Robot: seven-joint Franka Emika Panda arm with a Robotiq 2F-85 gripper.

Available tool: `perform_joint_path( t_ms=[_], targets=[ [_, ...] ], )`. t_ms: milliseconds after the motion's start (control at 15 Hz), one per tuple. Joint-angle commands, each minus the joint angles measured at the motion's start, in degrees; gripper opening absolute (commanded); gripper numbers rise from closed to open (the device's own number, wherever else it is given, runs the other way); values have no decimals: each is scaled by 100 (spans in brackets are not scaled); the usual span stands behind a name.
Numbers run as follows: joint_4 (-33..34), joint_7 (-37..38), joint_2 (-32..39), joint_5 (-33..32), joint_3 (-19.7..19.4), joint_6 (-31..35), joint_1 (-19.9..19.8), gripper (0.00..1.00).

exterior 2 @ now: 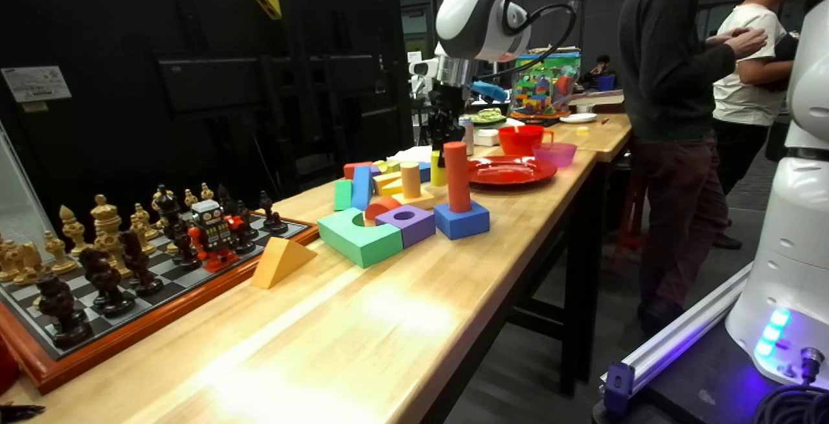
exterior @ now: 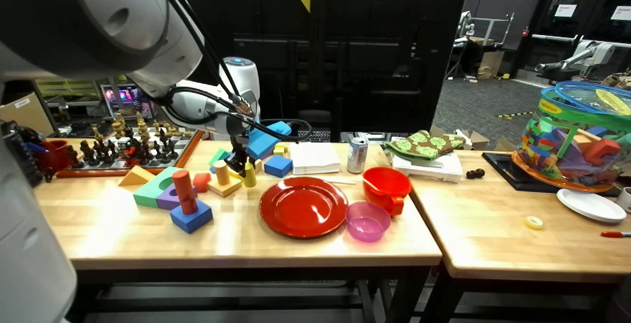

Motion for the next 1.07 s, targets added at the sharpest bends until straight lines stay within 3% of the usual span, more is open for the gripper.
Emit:
perform_joint_path(
  t_ms=[0,400,1000],
  targets=[
    [-433,574,-714,-609,83,-12,139,16],
    [-705,1456,-1404,-1680,321,18,467,16],
    [-825,2185,-1729,-2787,671,258,844,16]
  ],
)
